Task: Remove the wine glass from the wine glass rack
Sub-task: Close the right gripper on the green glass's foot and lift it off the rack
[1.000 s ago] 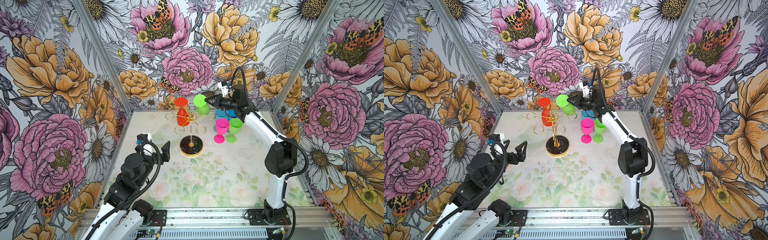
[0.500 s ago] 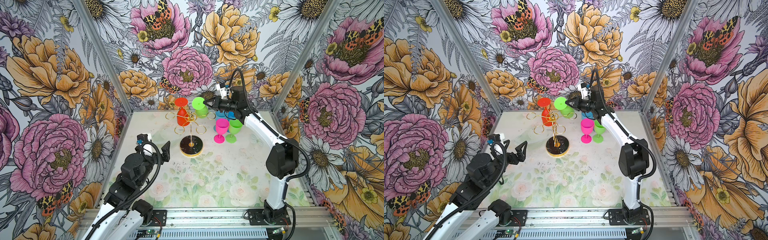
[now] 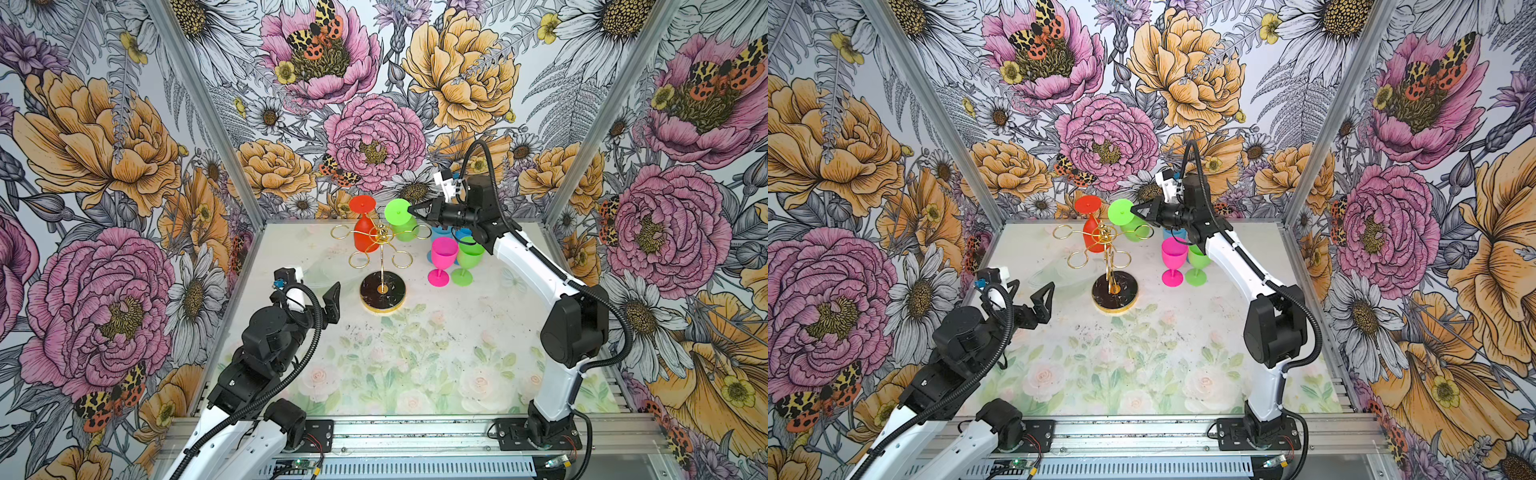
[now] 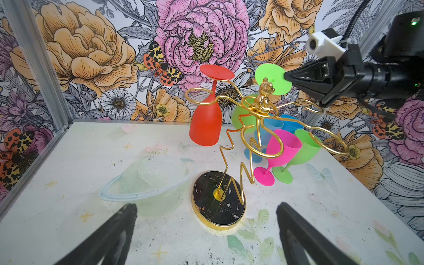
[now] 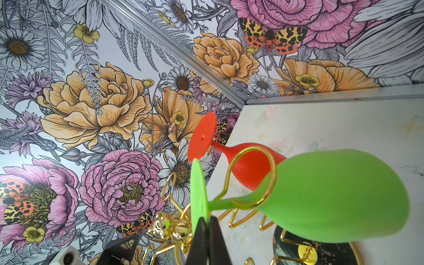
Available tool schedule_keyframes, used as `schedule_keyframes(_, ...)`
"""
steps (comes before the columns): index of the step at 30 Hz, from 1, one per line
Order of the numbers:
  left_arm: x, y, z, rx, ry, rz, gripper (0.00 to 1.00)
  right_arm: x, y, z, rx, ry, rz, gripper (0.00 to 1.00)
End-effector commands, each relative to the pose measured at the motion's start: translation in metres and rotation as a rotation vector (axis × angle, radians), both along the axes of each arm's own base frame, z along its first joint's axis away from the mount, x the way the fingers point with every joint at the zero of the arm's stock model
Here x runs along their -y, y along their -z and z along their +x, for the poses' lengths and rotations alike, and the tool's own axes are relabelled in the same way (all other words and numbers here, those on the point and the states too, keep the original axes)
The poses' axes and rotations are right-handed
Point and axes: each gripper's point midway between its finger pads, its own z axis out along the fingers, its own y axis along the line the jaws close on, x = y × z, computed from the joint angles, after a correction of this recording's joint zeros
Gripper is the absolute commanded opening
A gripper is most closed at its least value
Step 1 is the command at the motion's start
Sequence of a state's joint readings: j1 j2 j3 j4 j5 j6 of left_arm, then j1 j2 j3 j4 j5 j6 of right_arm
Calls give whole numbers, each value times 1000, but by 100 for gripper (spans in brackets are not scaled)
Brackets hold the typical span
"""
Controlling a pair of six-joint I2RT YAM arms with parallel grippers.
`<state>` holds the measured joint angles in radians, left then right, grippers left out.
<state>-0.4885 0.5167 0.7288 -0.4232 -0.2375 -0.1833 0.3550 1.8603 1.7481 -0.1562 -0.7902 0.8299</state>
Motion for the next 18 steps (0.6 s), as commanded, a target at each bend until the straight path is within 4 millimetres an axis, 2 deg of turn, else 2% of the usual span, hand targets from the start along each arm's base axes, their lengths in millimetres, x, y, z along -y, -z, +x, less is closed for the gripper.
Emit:
schedule_keyframes(1, 2, 5, -3, -6, 16, 17, 97, 3, -35, -20, 85, -21, 29, 0)
schedule_keyframes(10, 2, 5, -3, -5, 17, 18, 97, 10, -46, -30, 111, -8, 29, 0)
schedule_keyframes(18, 5, 6, -2, -19, 30, 23, 97, 27, -51, -37, 138, 30, 16, 0)
